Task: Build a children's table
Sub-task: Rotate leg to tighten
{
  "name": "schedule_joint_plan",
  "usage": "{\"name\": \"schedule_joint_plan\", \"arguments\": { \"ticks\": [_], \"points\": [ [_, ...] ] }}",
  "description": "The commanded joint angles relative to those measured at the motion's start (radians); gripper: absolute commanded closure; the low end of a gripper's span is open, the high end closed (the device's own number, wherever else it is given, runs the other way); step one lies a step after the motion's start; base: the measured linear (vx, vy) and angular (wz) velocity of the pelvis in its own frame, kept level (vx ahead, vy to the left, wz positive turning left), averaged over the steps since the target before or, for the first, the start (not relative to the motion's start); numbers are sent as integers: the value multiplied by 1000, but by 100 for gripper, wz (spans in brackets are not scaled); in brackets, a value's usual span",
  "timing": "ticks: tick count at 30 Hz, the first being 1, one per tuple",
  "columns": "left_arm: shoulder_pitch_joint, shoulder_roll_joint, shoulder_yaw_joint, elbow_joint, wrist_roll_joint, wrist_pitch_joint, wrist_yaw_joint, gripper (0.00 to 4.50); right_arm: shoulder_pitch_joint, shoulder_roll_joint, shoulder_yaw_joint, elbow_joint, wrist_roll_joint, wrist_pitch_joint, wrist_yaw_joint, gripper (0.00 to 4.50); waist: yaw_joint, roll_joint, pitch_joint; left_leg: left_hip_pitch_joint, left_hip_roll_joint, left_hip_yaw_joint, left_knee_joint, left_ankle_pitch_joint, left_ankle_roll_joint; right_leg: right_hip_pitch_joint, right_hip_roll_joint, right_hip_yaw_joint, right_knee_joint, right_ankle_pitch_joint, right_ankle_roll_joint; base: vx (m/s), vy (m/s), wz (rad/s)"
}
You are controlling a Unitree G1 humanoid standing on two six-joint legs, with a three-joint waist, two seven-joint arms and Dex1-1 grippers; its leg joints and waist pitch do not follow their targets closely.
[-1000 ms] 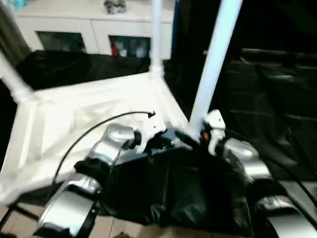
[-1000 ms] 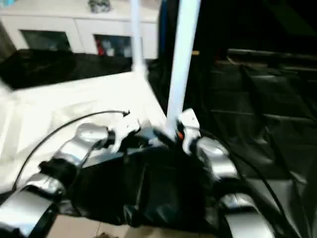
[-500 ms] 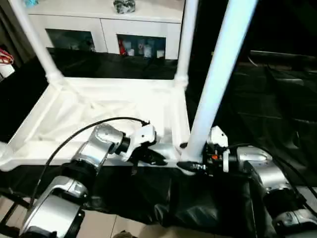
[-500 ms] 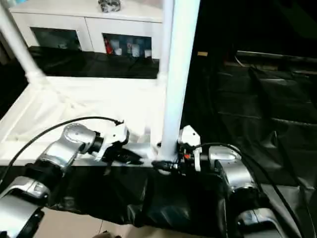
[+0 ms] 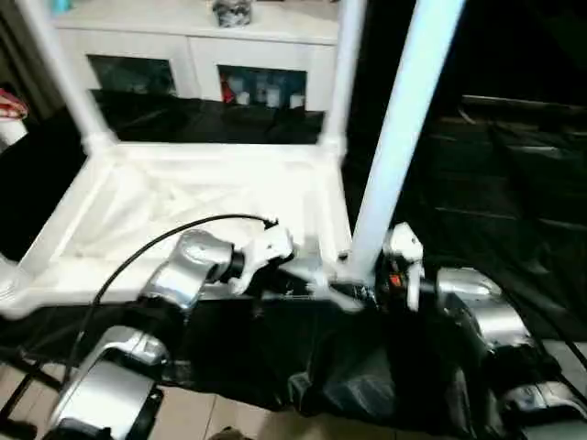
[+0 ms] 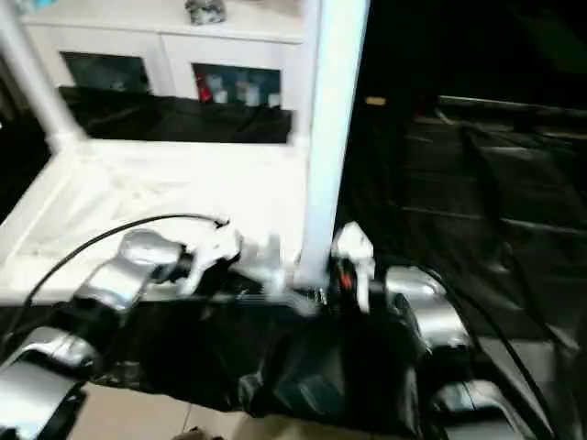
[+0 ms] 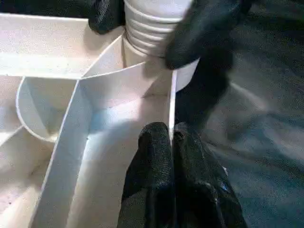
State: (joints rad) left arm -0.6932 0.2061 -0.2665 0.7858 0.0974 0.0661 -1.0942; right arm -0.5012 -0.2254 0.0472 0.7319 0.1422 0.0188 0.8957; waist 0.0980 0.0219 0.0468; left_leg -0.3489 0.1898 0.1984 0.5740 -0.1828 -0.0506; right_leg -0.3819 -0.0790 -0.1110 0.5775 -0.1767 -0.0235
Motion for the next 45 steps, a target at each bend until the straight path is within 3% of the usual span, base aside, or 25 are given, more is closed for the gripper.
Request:
{"name": "schedule_joint_plan", "arguments": {
  "ticks": [1, 4, 5, 6, 8, 9, 10, 13, 14, 18, 22, 24, 25, 26, 27, 29, 35, 39, 45],
  "points": [
    [-36, -78, -5, -11, -14, 14, 80, 450, -5, 68, 59, 66, -42, 20, -80, 174, -3, -6, -49, 13, 54, -38, -74, -299, 6, 32, -98, 54, -97, -504, -133, 0, 0, 0],
    [-43, -95, 0, -6, -12, 30, 116, 450, -17, 84, 53, 95, -53, 4, -128, 174, -8, -9, -50, 13, 49, -34, -69, -300, 27, 30, -98, 56, -102, -501, -129, 0, 0, 0],
    [-50, -113, 6, 4, -5, 36, 162, 450, -39, 112, 36, 133, -55, 4, -208, 174, -7, -3, -50, 12, 50, -35, -69, -295, 28, 30, -98, 58, -101, -490, -132, 0, 0, 0],
    [-60, -140, 15, 24, 10, 28, 234, 450, -76, 164, 14, 189, -63, -3, -306, 174, -11, -5, -50, 10, 51, -36, -71, -295, 28, 30, -96, 57, -98, -473, -138, 0, 0, 0],
    [-60, -144, 13, 26, 13, 23, 240, 450, -84, 180, 16, 198, -68, -12, -318, 174, -14, -5, -51, 11, 48, -37, -71, -298, 19, 30, -95, 54, -98, -475, -139, 0, 0, 0],
    [-58, -145, 11, 25, 15, 21, 239, 450, -87, 188, 19, 202, -72, -23, -315, 119, -12, -5, -51, 11, 48, -35, -70, -298, 25, 29, -96, 56, -99, -471, -137, 0, 0, 0],
    [-51, -142, 8, 16, 14, 23, 227, 450, -88, 192, 16, 203, -69, -28, -308, 105, -11, -7, -51, 12, 51, -34, -71, -300, 30, 28, -97, 58, -98, -459, -140, 0, 0, 0],
    [-35, -129, 2, -5, 11, 25, 197, 450, -93, 192, 8, 209, -52, -24, -277, 99, -9, -6, -52, 10, 53, -33, -72, -290, 39, 30, -96, 61, -91, -413, -156, 0, 0, 0],
    [-25, -118, -3, -18, 6, 18, 170, 450, -93, 182, 11, 208, -51, -27, -258, 69, -8, -7, -53, 6, 54, -33, -72, -282, 41, 33, -98, 62, -87, -399, -163, 0, 0, 0],
    [3, -87, -17, -57, -7, 2, 92, 450, -76, 140, 37, 183, -62, -52, -180, 43, -6, -8, -56, -1, 55, -30, -70, -248, 55, 39, -96, 63, -77, -337, -178, 0, 0, 0],
    [25, -57, -28, -90, -24, -6, 19, 450, -56, 101, 43, 149, -49, -83, -72, 43, -2, -6, -60, -1, 54, -24, -65, -190, 73, 41, -93, 62, -66, -249, -208, 0, 0, 0],
    [41, -28, -37, -108, -32, -31, -38, 450, -23, 55, 66, 93, -35, -116, 53, 43, 8, -7, -63, -4, 54, -22, -59, -169, 94, 46, -92, 62, -63, -206, -208, 0, 0, 0],
    [47, -14, -41, -115, -35, -38, -67, 450, -8, 35, 78, 64, -23, -113, 119, 43, 9, 1, -65, -5, 58, -23, -60, -151, 105, 43, -91, 62, -54, -162, -220, 0, 0, 0],
    [47, -14, -41, -115, -35, -38, -67, 450, -8, 35, 78, 64, -23, -113, 119, 43, 12, -4, -67, -3, 57, -22, -58, -144, 113, 45, -89, 61, -52, -137, -226, 0, 0, 0],
    [52, 2, -45, -121, -37, -37, -96, 450, 7, 14, 96, 32, -15, -108, 182, 43, 13, -1, -66, -5, 57, -23, -58, -144, 116, 45, -89, 60, -51, -132, -229, 0, 0, 0],
    [58, 36, -50, -133, -47, -44, -162, 450, 38, -34, 141, -29, -11, -96, 308, 43, 19, -2, -63, -1, 57, -22, -60, -176, 115, 44, -88, 59, -59, -182, -221, 0, 0, 0],
    [59, 58, -48, -149, -57, -36, -204, 450, 61, -67, 176, -61, -19, -81, 397, 66, 23, -3, -57, 9, 61, -25, -68, -237, 67, 37, -92, 62, -74, -326, -193, 0, 0, 0],
    [58, 89, -56, -159, -69, -34, -266, 450, 89, -93, 206, -110, -20, -62, 463, 101, 25, -6, -58, 7, 61, -25, -68, -226, 68, 38, -92, 64, -72, -322, -184, 0, 0, 0],
    [59, 114, -62, -165, -74, -24, -320, 450, 104, -106, 219, -142, -12, -39, 497, 142, 30, -4, -63, 3, 61, -25, -64, -180, 83, 40, -91, 63, -60, -228, -209, 0, 0, 0]
  ]
}}
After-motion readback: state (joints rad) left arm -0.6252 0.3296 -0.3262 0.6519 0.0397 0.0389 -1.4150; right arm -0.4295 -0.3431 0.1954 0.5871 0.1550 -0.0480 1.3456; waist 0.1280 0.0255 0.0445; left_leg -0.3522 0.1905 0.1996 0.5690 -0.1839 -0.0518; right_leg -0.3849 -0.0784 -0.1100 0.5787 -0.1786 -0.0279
